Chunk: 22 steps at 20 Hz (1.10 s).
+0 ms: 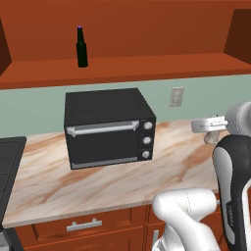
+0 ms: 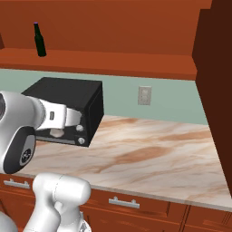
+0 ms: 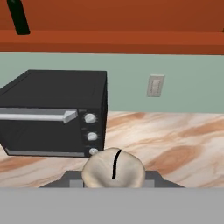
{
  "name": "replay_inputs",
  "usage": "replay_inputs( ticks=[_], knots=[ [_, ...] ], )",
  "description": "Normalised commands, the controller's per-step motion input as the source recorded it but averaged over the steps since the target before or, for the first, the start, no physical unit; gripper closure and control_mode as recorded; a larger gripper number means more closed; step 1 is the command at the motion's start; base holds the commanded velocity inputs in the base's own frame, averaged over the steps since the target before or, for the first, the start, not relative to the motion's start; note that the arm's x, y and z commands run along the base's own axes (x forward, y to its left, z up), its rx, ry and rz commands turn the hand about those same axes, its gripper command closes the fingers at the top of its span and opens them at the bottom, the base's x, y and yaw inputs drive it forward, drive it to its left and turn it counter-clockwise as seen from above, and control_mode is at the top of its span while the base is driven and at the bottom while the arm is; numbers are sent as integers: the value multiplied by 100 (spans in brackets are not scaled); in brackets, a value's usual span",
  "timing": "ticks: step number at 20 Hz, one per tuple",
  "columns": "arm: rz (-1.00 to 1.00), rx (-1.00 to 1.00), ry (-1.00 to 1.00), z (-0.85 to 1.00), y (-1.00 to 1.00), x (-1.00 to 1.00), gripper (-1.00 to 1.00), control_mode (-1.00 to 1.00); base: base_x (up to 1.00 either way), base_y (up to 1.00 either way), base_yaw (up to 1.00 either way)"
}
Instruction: Get the candle and the beer from the cabinet and move them to the dining counter.
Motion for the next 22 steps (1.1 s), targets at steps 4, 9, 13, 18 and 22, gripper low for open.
replay_inputs(
  ticks=[4,9,13,18,22],
  knots=[
    [0,0,0,0,0,-2,100,-100,0,0,0],
    [0,0,0,0,0,0,100,100,-11,0,0],
    [0,0,0,0,0,0,100,100,-84,0,8],
    [0,0,0,0,0,0,100,100,-74,20,43],
    [0,0,0,0,0,0,100,100,-22,45,83]
  ],
)
